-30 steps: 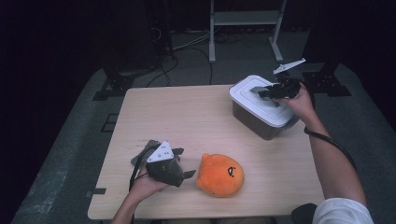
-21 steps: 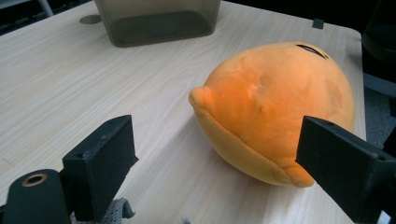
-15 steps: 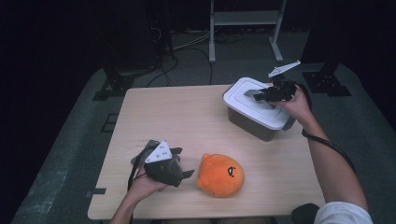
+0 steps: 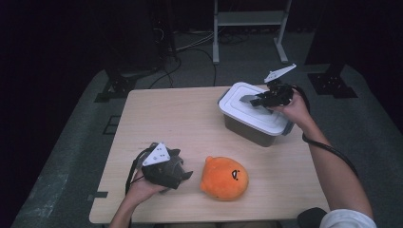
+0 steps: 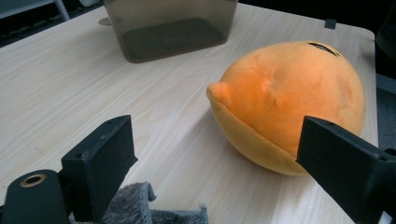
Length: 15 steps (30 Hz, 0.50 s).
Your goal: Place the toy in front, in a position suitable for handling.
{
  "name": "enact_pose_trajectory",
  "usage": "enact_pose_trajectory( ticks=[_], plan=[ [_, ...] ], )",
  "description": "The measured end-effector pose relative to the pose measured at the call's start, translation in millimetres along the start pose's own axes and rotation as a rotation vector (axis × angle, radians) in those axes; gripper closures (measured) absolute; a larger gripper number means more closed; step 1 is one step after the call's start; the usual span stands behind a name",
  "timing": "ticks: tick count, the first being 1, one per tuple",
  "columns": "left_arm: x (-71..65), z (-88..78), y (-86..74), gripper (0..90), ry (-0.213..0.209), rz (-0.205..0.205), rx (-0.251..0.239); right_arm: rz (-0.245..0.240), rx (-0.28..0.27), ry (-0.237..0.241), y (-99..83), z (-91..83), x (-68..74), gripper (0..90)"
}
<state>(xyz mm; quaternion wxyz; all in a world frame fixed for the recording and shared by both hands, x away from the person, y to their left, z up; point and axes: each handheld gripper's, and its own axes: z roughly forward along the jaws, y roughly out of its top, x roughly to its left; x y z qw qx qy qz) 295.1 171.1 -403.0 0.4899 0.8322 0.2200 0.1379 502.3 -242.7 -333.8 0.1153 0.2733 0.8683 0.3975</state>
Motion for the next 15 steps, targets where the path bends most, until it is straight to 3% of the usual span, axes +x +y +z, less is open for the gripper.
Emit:
enact_pose_trajectory(
  ticks=[15],
  plan=[
    [-1.9, -11.6, -5.4, 9.8, 0.038, -0.001, 0.01, -0.037, -0.004, 0.028, 7.6, 9.5, 17.0, 65.8]
  ],
)
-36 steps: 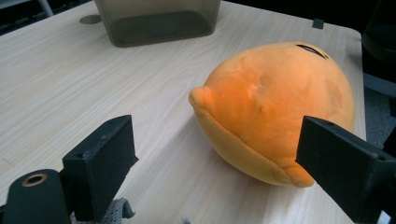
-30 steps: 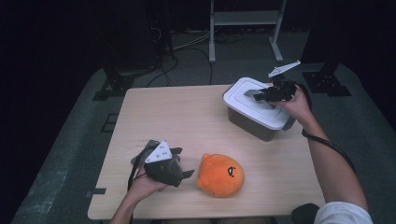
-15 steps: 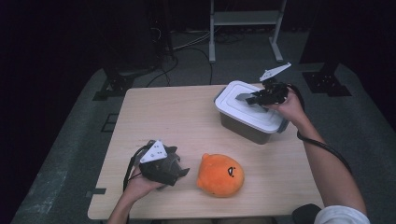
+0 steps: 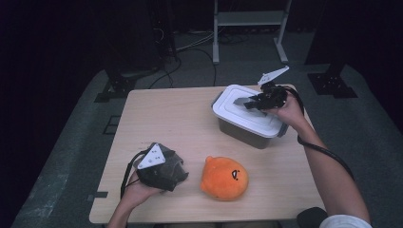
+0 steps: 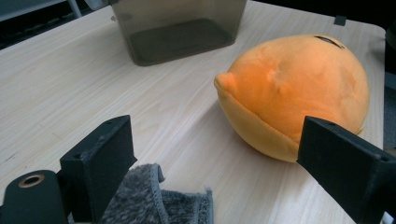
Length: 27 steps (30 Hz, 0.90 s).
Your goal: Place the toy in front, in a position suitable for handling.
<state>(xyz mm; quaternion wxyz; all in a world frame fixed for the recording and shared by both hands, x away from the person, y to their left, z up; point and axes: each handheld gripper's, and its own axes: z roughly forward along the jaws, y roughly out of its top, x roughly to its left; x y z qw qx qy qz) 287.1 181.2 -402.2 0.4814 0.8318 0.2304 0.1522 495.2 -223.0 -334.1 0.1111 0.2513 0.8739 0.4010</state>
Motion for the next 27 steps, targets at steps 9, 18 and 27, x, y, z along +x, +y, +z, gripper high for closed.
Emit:
enact_pose_trajectory(
  ticks=[9, 18, 27],
  plan=[
    [-0.9, -5.8, -1.6, 9.8, 0.011, 0.0, -0.009, -0.012, 0.003, 0.007, 4.7, 5.0, 10.8, 65.9],
    [0.9, -6.5, -4.1, 9.7, 0.016, -0.009, -0.006, -0.021, 0.006, 0.017, 8.6, 9.2, 16.6, 65.8],
    [0.8, -7.0, -6.5, 9.7, 0.017, -0.009, 0.002, -0.036, 0.019, 0.017, 11.8, 11.0, 17.1, 65.8]
  ],
)
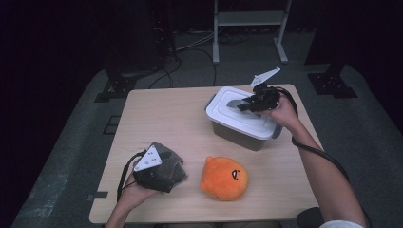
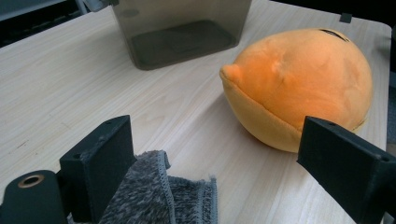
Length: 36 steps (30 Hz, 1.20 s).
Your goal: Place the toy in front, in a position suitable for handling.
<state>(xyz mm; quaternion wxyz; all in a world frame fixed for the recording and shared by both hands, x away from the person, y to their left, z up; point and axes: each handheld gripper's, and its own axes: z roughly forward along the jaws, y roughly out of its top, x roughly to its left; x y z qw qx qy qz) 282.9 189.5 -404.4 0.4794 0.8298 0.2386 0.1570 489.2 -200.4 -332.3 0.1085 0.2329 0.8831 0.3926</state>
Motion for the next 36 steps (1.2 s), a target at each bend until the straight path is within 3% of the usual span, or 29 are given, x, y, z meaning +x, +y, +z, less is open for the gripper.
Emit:
enact_pose_trajectory(
  ticks=[22, 36],
  plan=[
    [2.1, -3.9, 0.9, 9.7, 0.007, -0.006, -0.021, 0.002, -0.005, -0.011, 0.0, 0.5, 6.2, 65.9],
    [2.9, -6.9, -3.4, 9.7, 0.018, -0.003, -0.006, -0.007, -0.013, 0.003, 5.6, 7.9, 10.9, 65.9]
  ],
)
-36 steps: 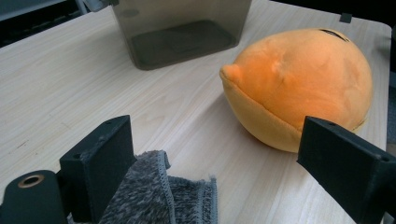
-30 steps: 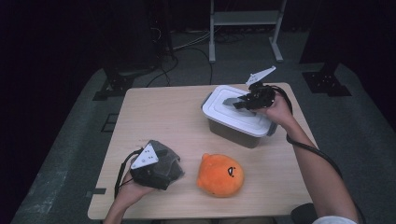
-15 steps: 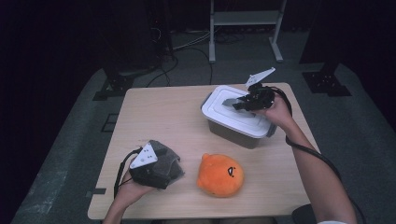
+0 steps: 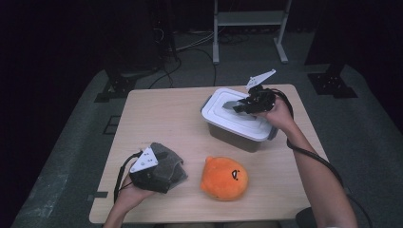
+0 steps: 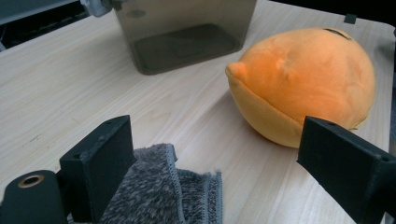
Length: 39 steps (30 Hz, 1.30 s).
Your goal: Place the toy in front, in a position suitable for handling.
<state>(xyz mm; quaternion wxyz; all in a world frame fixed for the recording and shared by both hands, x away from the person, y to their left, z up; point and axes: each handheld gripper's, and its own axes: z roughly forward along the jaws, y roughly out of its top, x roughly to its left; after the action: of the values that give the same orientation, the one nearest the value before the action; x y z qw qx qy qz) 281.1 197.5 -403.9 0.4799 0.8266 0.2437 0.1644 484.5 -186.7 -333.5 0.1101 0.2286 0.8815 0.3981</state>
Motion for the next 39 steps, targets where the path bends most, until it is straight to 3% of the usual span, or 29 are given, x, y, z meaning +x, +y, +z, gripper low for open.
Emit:
enact_pose_trajectory(
  ticks=[10, 28, 39],
  plan=[
    [3.9, 4.8, 1.6, 9.7, -0.01, 0.003, 0.004, -0.015, -0.009, 0.038, 6.2, 8.3, 1.1, 65.9],
    [5.4, -0.3, -0.2, 9.7, -0.006, -0.01, -0.015, -0.071, -0.015, 0.119, 19.8, 24.2, 21.8, 66.0],
    [5.9, -0.4, -1.1, 9.7, -0.007, -0.008, -0.009, -0.073, -0.008, 0.123, 22.3, 25.7, 24.7, 66.1]
  ],
)
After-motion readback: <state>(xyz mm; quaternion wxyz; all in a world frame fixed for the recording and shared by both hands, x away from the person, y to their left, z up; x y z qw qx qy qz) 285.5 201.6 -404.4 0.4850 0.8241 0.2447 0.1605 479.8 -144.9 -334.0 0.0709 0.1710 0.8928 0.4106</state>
